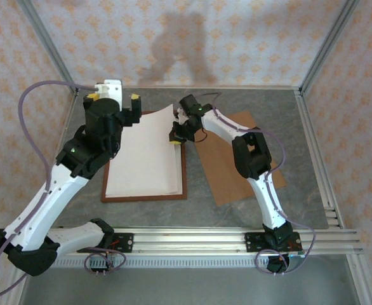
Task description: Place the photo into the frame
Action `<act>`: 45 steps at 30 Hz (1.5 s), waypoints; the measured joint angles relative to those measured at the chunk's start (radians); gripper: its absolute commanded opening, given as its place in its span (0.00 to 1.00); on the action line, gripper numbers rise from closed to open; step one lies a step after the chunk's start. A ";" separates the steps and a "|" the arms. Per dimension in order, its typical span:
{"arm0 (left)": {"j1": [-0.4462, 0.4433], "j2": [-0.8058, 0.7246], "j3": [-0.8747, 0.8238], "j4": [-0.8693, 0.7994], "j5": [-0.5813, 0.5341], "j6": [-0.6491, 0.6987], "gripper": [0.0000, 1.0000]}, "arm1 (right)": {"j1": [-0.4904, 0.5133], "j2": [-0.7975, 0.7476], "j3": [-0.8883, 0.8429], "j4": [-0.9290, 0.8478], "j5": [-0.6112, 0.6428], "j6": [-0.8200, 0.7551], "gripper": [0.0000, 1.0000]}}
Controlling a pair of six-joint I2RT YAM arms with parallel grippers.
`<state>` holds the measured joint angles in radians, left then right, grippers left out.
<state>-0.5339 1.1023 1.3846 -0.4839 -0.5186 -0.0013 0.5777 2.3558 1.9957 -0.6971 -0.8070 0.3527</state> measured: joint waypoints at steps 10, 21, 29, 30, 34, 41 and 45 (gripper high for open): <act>0.012 0.040 -0.027 -0.055 0.089 -0.082 1.00 | -0.001 0.009 0.018 -0.018 0.000 -0.003 0.02; 0.012 0.053 -0.041 -0.063 0.123 -0.107 1.00 | -0.001 0.058 0.061 -0.021 0.000 0.006 0.25; 0.012 0.061 -0.063 -0.063 0.140 -0.111 1.00 | -0.001 0.072 0.072 -0.025 0.013 -0.009 0.50; 0.012 0.061 -0.068 -0.063 0.143 -0.112 1.00 | -0.001 0.072 0.073 -0.027 0.018 -0.011 0.52; 0.012 0.062 -0.081 -0.063 0.146 -0.115 1.00 | -0.005 0.072 0.077 -0.040 0.027 -0.018 0.57; 0.013 0.064 -0.105 -0.058 0.150 -0.136 1.00 | -0.032 0.042 0.045 -0.041 0.040 -0.032 0.63; 0.013 0.068 -0.148 -0.045 0.177 -0.174 1.00 | -0.079 -0.033 -0.040 -0.037 0.053 -0.040 0.65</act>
<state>-0.5205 1.1698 1.2369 -0.5293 -0.3412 -0.1757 0.4992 2.3226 1.9553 -0.7341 -0.7544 0.3122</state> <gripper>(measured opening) 0.998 0.643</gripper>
